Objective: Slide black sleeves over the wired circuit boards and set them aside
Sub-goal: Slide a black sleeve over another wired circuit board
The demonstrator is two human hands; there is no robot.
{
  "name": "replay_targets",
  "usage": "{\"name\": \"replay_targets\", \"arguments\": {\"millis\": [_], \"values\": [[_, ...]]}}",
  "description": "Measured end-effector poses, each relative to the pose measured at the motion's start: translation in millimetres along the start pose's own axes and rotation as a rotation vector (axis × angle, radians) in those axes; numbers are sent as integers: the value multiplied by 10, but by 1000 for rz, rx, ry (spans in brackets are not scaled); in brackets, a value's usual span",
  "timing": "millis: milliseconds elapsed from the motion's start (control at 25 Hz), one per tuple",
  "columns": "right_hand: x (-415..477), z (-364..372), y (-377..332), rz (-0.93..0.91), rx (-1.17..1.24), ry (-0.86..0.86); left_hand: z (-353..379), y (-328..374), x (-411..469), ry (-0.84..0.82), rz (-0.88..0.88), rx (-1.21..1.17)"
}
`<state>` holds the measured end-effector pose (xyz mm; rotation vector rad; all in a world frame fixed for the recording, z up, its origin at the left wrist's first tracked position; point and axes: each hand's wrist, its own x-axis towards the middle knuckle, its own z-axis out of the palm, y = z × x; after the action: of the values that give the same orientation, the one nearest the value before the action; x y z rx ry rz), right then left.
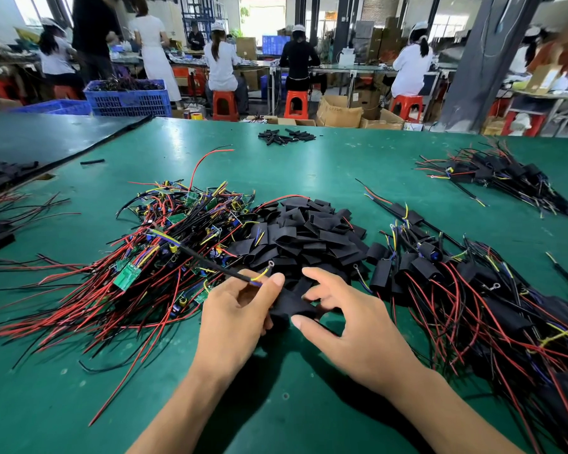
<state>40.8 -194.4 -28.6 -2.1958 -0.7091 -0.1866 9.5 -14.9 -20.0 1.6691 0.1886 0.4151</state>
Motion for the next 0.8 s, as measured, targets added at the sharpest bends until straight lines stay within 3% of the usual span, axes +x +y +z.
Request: {"name": "replay_targets", "arguments": {"millis": [240,480,800], "values": [[18,-21,50,5,67,105,-58,-3,43,-161,-143,-296],[41,-76,20,-17,71,98,-87,14,40,-216,-178,-325],[63,-105,-31,73,362,68,-77,-4,25,-241,-144,-290]]}}
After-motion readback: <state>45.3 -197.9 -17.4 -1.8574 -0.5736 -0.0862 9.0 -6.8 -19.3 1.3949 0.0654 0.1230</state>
